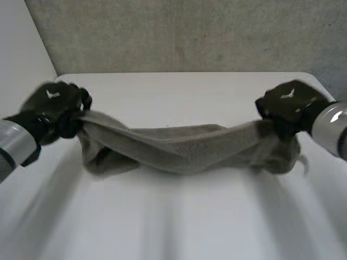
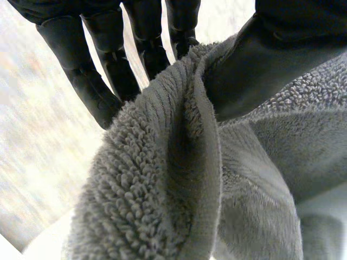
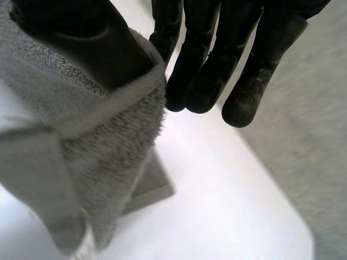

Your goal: Fold the towel.

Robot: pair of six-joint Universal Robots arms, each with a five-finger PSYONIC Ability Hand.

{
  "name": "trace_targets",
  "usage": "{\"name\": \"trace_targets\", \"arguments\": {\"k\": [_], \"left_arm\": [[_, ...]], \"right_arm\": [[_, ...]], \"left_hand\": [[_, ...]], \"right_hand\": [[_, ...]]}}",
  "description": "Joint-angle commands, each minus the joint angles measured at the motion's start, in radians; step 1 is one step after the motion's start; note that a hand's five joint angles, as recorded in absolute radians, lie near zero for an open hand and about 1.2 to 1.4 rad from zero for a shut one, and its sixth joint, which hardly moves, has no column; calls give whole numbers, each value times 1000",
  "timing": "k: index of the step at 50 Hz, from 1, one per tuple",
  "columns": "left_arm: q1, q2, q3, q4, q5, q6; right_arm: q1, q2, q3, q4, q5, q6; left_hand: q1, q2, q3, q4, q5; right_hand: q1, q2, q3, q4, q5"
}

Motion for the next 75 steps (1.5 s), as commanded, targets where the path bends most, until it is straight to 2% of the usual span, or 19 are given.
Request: {"name": "trace_targets", "arguments": {"k": [1,10,12,13,15,21,25,34,40,49,54,59,64,65,66,67,68,70,75], "left_arm": [[-15,-278,167,-71,-14,41],[-90,-445,571,-131,-35,55],[-122,-445,760,-118,-113,31],[-123,-445,761,-118,-114,31],[-155,-438,919,-29,-220,-30],[-164,-387,1002,126,-321,-163],[-164,-352,969,160,-310,-229],[-136,-365,649,162,-276,-219],[-109,-416,473,171,-224,-199],[-98,-554,232,220,-181,32],[-81,-570,111,218,-180,246],[-38,-504,59,212,-178,299],[-30,-432,31,221,-163,281],[-29,-403,25,223,-158,259],[-29,-402,25,223,-158,259],[-29,-386,18,228,-157,239],[-29,-385,17,228,-157,239],[-27,-375,4,237,-155,204],[-27,-373,-33,240,-155,184]], "right_arm": [[29,215,-117,-5,11,-130],[111,401,-524,-129,90,-132],[117,406,-706,-253,142,-108],[117,406,-707,-253,143,-108],[117,383,-800,-430,172,-53],[109,294,-783,-623,175,34],[123,302,-747,-588,167,32],[140,360,-592,-395,75,-29],[140,380,-420,-370,35,-58],[138,441,-105,-433,3,-66],[137,418,26,-467,14,-66],[131,334,98,-468,14,-52],[128,294,143,-470,18,-48],[126,291,152,-470,20,-43],[126,291,158,-470,24,-34],[126,291,158,-470,24,-34],[125,291,165,-470,31,-20],[122,291,172,-470,40,-2],[117,291,180,-463,83,78]], "left_hand": [[7,-76,-137,-107,-242],[7,-76,-137,-107,-242],[7,-76,-137,-107,-242],[7,-76,-137,-107,-242],[7,-76,-137,-107,-242],[7,-76,-137,-107,-242],[7,-76,-137,-107,-242],[7,-76,-137,-107,-242],[7,-76,-137,-107,-242],[7,-76,-137,-107,-242],[7,-76,-137,-107,-242],[7,-76,-137,-107,-242],[7,-76,-137,-107,-242],[-243,-326,-386,-357,-492],[-245,-328,-389,-359,-494],[-501,-584,-645,-615,-750],[-504,-587,-647,-618,-753],[-825,-909,-969,-939,-1074],[-838,-922,-982,-953,-1087]], "right_hand": [[64,62,61,55,38],[64,62,61,55,38],[64,62,61,55,38],[64,62,61,55,38],[64,62,61,55,38],[64,62,61,55,38],[64,62,61,55,38],[64,62,61,55,38],[64,62,61,55,38],[64,62,61,55,38],[64,62,61,55,38],[64,62,61,55,38],[64,62,61,55,38],[64,62,61,55,38],[64,62,61,55,38],[64,62,61,55,38],[64,62,61,55,38],[64,62,61,55,38],[64,62,61,55,38]]}}
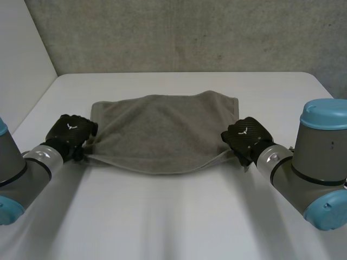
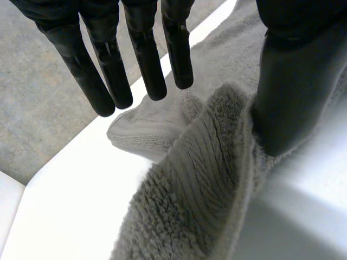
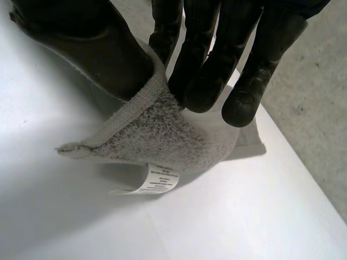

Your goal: Fold the towel.

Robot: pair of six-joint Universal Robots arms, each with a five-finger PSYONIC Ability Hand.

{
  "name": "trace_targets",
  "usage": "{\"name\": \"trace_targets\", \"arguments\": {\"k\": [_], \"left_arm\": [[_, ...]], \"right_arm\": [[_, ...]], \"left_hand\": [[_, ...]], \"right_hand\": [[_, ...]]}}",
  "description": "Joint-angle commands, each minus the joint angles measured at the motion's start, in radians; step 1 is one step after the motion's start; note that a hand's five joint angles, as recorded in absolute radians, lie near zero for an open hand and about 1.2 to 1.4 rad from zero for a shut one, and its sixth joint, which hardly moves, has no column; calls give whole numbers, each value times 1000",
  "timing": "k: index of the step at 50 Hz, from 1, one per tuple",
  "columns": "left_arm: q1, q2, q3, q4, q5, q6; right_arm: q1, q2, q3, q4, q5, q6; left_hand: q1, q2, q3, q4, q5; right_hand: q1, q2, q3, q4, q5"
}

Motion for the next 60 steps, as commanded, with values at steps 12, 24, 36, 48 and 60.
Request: {"name": "trace_targets", "arguments": {"k": [12,24,36,48,60], "left_arm": [[-3,53,-164,74,43,-36],[-1,55,-214,104,157,-36],[8,10,-191,104,145,-23],[15,62,-171,81,131,-32],[38,498,-236,-146,292,-36]], "right_arm": [[-3,1,17,9,45,162],[-1,-13,37,4,40,164],[-3,-14,37,3,42,162],[-7,-37,36,53,43,130],[-79,-344,42,302,14,18]], "left_hand": [[117,116,121,120,-50],[346,346,351,350,180],[294,293,298,297,127],[736,736,741,740,570],[736,736,741,740,570]], "right_hand": [[63,62,57,55,38],[63,62,57,55,38],[63,62,57,55,38],[63,62,57,55,38],[63,62,57,55,38]]}}
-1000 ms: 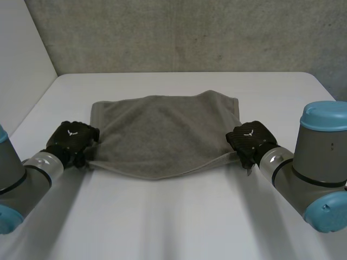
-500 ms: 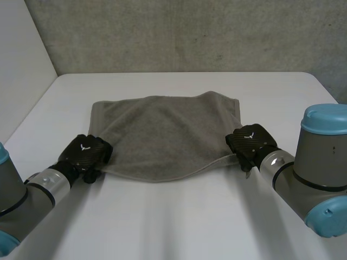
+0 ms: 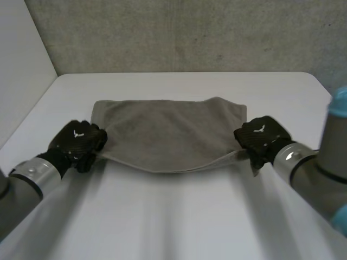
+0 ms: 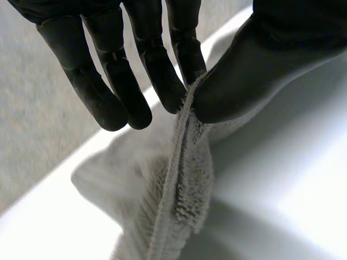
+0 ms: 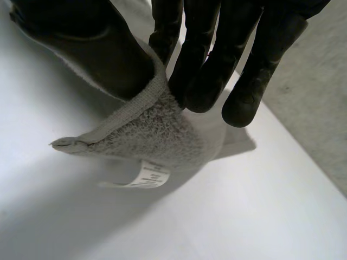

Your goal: Fold the towel.

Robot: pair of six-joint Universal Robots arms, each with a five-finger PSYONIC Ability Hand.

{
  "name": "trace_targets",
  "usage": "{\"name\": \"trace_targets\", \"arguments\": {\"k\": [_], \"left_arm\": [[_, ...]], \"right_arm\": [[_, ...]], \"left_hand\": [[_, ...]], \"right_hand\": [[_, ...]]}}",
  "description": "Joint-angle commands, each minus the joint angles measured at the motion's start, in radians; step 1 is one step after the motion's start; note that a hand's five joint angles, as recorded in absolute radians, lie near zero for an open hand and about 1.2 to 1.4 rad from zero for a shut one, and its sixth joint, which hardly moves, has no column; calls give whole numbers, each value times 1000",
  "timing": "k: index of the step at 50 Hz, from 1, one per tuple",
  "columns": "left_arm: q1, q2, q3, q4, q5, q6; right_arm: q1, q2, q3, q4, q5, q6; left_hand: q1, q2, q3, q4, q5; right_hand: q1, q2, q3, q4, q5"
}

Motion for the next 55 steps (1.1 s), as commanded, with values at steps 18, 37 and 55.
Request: {"name": "trace_targets", "arguments": {"k": [18,37,55], "left_arm": [[105,127,36,-192,149,11],[-116,-495,706,-141,-67,12],[-193,-901,1269,-164,-76,14]], "right_arm": [[-133,-86,-77,377,-159,-472],[-106,287,-346,132,-45,-481],[-109,480,-457,-209,-70,-573]], "left_hand": [[-28,-100,-138,-112,-244],[-28,-100,-138,-112,-244],[-28,-100,-138,-112,-244]], "right_hand": [[63,62,57,55,38],[63,62,57,55,38],[63,62,57,55,38]]}}
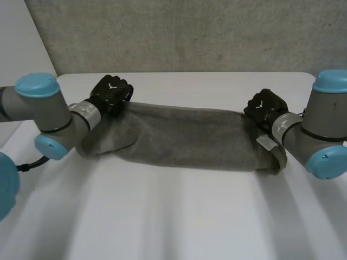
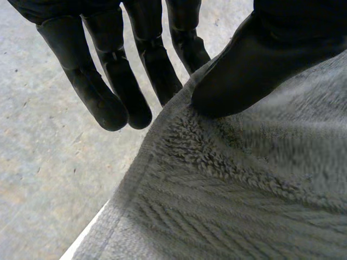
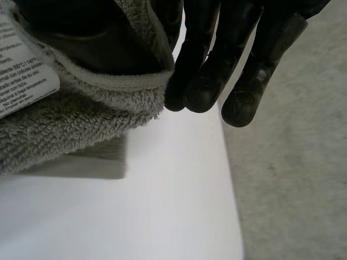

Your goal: Fold the towel.

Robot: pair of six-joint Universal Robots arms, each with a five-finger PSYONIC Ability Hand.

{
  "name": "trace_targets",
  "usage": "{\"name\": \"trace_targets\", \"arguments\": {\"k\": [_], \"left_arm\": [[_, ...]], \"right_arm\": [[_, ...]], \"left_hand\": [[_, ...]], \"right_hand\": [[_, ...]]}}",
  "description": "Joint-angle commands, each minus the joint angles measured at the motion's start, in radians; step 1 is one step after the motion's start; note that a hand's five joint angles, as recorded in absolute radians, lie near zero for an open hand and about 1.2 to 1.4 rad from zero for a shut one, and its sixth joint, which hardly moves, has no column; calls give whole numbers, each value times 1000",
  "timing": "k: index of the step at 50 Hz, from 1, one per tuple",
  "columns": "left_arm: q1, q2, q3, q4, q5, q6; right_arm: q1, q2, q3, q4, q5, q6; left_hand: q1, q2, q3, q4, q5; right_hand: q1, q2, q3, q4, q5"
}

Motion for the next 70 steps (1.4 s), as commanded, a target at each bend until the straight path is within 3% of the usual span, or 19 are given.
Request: {"name": "trace_targets", "arguments": {"k": [1,8,9,10,12,13,14,16,18,24,31,36,45,53,62,70], "left_arm": [[-23,-115,148,0,0,0],[-28,-184,216,3,-2,0],[-28,-184,216,3,-2,0],[-28,-189,214,4,-2,6],[-28,-190,213,4,-2,16],[-28,-192,213,4,-3,28],[-28,-192,213,4,-3,28],[-28,-187,210,6,-19,62],[-30,-178,208,7,-38,80],[-33,-111,208,11,-112,99],[-37,25,130,9,-112,36],[-33,124,36,9,-102,-40],[-19,227,-169,6,-99,-87],[-2,236,-295,11,-102,-84],[9,237,-352,0,-114,-79],[29,228,-362,3,-131,-84]], "right_arm": [[-2,91,-62,-87,-20,-67],[-6,174,-122,-79,-43,-76],[-9,187,-127,-81,-51,-76],[-10,187,-127,-81,-51,-76],[-13,202,-128,-91,-70,-79],[-13,202,-128,-91,-71,-79],[-16,205,-136,-94,-77,-79],[-19,207,-147,-98,-84,-79],[-25,207,-163,-96,-89,-76],[-49,141,-206,-99,-126,-9],[-57,-45,-171,-101,-182,255],[-68,-108,-131,-101,-205,326],[-95,-73,-94,-68,-224,191],[-151,55,-81,-47,-221,-56],[-186,85,-104,-177,-242,-47],[-197,101,-73,-243,-509,79]], "left_hand": [[-28,-100,-145,-112,-268],[-28,-100,-145,-112,-268],[-28,-100,-145,-112,-268],[-28,-100,-145,-112,-268],[-66,-138,-183,-150,-306],[-430,-501,-547,-513,-669],[-433,-505,-550,-517,-673],[-1199,-1271,-1316,-1282,-1438],[-1234,-1306,-1351,-1318,-1474],[-1235,-1306,-1352,-1318,-1474],[-1232,-1304,-1349,-1315,-1471],[-1223,-1295,-1340,-1306,-1463],[-1205,-1277,-1322,-1289,-1445],[-1194,-1265,-1311,-1277,-1433],[-1185,-1257,-1302,-1268,-1424],[-1185,-1257,-1302,-1268,-1424]], "right_hand": [[63,62,57,55,24],[63,62,57,55,24],[-90,-91,-96,-98,-129],[-91,-92,-98,-99,-131],[-865,-867,-872,-873,-905],[-869,-870,-876,-877,-909],[-1154,-1155,-1161,-1162,-1194],[-1158,-1160,-1165,-1166,-1198],[-1158,-1160,-1165,-1166,-1198],[-1158,-1160,-1165,-1166,-1198],[-1158,-1160,-1165,-1166,-1198],[-1158,-1160,-1165,-1166,-1198],[-1158,-1160,-1165,-1166,-1198],[-1158,-1160,-1165,-1166,-1198],[-1158,-1160,-1165,-1166,-1198],[-1158,-1160,-1165,-1166,-1198]]}}
